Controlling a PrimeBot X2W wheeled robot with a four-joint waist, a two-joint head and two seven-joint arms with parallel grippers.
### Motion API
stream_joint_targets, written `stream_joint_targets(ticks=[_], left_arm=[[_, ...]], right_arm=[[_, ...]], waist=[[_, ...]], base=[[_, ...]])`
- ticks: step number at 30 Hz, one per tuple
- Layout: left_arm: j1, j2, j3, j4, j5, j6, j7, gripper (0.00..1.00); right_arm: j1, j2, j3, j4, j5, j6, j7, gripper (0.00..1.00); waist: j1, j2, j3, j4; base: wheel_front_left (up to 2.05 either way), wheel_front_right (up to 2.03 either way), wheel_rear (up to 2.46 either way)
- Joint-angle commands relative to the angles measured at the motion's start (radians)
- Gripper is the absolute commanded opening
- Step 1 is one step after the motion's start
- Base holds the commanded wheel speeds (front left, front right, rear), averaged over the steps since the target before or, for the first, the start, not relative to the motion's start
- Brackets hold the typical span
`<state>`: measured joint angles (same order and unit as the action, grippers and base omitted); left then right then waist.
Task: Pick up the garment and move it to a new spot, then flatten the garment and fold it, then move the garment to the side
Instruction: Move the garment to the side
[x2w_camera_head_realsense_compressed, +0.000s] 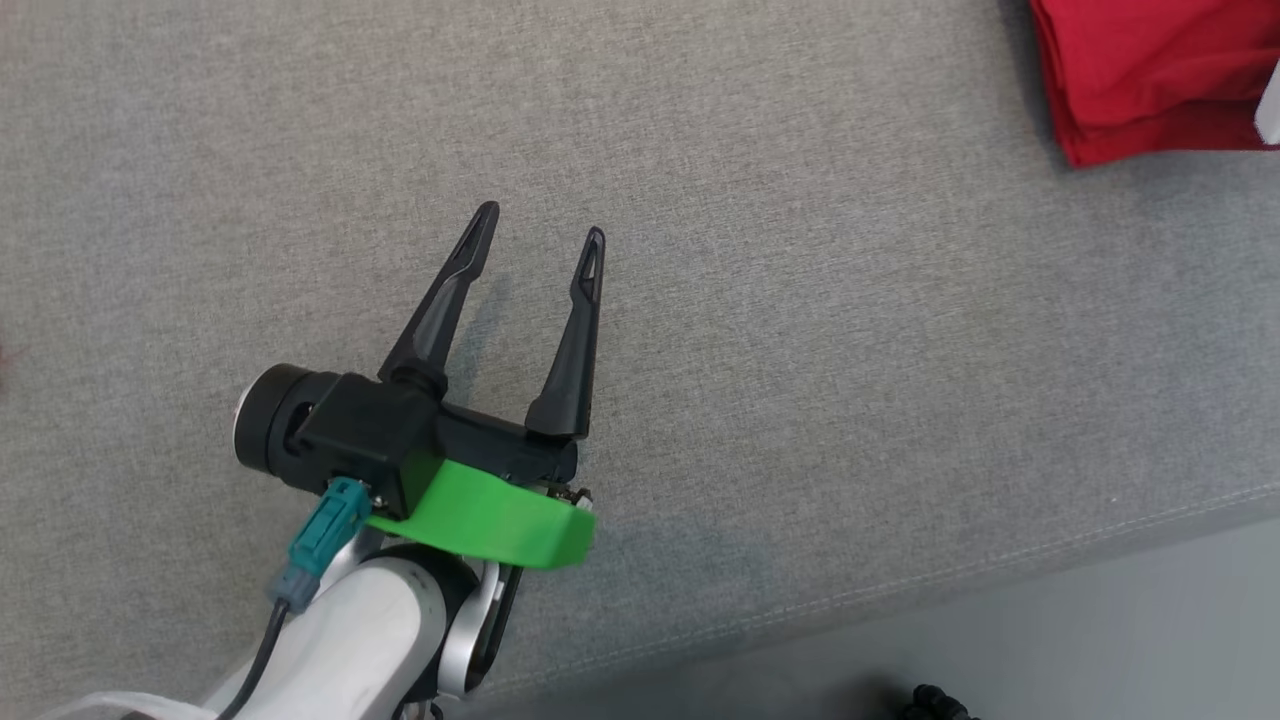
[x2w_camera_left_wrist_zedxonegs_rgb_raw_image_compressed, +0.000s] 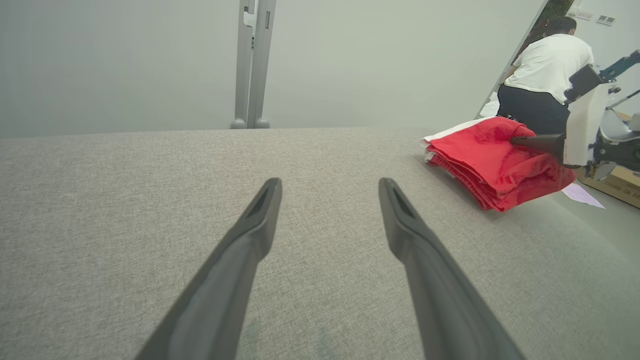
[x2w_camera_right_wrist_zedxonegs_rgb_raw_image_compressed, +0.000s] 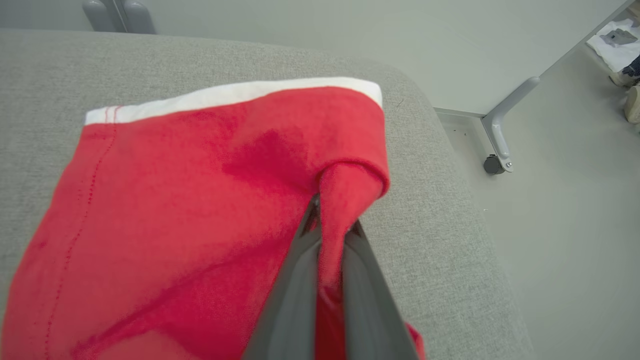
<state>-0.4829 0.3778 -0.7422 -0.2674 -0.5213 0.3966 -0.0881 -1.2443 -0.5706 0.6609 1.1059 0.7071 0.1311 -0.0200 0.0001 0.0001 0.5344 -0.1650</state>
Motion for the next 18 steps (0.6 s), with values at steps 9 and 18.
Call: stream_joint_targets(ticks=[9,18], left_arm=[[-0.024,0.014,-0.012,-0.046,0.028,0.018,0.023,1.0],[-0.028,0.02,-0.02,-0.067,0.04,0.026,0.036,1.0]], right_arm=[[-0.096,-0.041,0.039,0.077,-0.108,-0.001,-0.04,0.0],[-0.125,-0.057,0.025,0.165,-0.19,-0.001,-0.114,0.23]], waist=[[-0.0001,-0.0001,0.068,0.045],[-0.0001,-0.0001,0.088,0.058]], base=[[0.0,0.0,0.0],[0.0,0.0,0.0]])
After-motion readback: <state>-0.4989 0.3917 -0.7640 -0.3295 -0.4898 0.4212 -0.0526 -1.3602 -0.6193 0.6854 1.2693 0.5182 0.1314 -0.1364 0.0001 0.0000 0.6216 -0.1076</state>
